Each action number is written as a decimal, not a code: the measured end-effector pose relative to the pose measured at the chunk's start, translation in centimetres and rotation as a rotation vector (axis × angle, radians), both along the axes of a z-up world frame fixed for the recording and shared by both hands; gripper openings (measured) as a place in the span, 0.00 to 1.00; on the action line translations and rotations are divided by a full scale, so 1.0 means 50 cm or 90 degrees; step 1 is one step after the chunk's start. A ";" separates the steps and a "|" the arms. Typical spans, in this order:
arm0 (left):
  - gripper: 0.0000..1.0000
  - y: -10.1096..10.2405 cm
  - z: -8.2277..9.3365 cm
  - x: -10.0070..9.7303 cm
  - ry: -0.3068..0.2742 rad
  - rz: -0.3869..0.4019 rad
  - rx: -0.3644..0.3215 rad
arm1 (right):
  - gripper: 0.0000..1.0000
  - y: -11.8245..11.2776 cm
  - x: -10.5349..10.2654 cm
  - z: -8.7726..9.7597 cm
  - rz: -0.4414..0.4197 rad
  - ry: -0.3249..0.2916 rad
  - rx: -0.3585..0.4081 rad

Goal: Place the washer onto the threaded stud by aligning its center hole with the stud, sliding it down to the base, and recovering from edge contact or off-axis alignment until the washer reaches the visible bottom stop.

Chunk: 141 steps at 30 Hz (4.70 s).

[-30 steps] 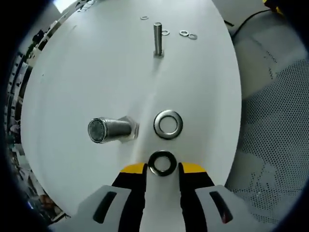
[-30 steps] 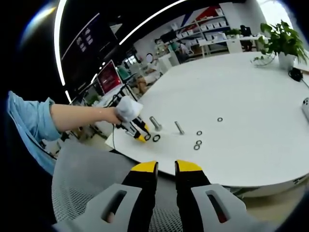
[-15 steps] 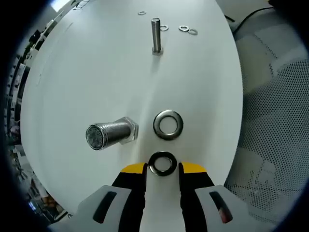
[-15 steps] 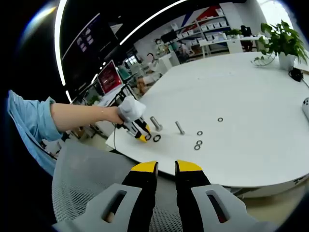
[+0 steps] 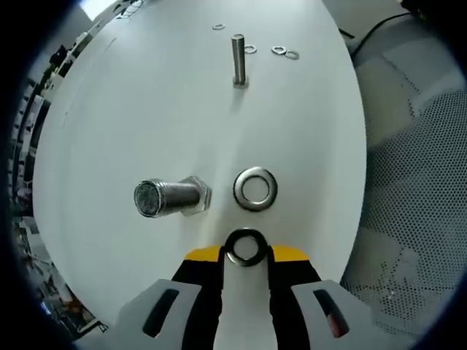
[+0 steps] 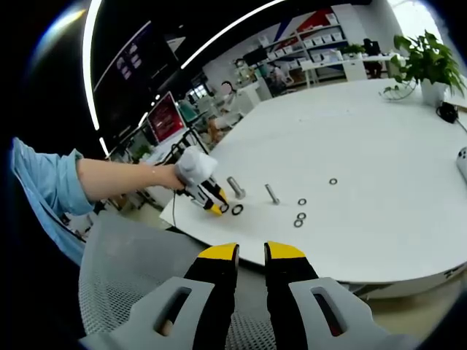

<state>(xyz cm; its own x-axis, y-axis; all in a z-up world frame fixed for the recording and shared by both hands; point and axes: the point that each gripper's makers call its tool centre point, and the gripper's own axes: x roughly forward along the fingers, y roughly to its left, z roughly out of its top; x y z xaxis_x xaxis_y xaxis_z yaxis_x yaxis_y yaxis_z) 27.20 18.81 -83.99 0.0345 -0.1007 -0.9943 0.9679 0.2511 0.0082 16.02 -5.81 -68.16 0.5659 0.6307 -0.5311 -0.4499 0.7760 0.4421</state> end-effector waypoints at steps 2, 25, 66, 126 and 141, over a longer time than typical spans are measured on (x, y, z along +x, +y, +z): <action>0.21 0.000 -0.001 -0.002 -0.004 0.001 -0.006 | 0.17 0.000 0.000 0.000 0.001 0.000 0.000; 0.19 -0.015 0.018 0.017 -0.062 0.002 -0.044 | 0.17 0.001 -0.001 0.001 0.003 -0.001 0.002; 0.19 -0.068 0.144 0.095 -0.150 0.021 -0.125 | 0.17 0.001 -0.001 0.003 -0.002 -0.002 0.002; 0.23 -0.060 0.022 0.099 -0.066 0.027 -0.072 | 0.17 0.001 -0.002 -0.002 0.006 0.007 0.001; 0.24 -0.037 0.054 0.070 -0.055 0.075 -0.118 | 0.17 0.004 -0.005 -0.004 0.015 0.011 -0.003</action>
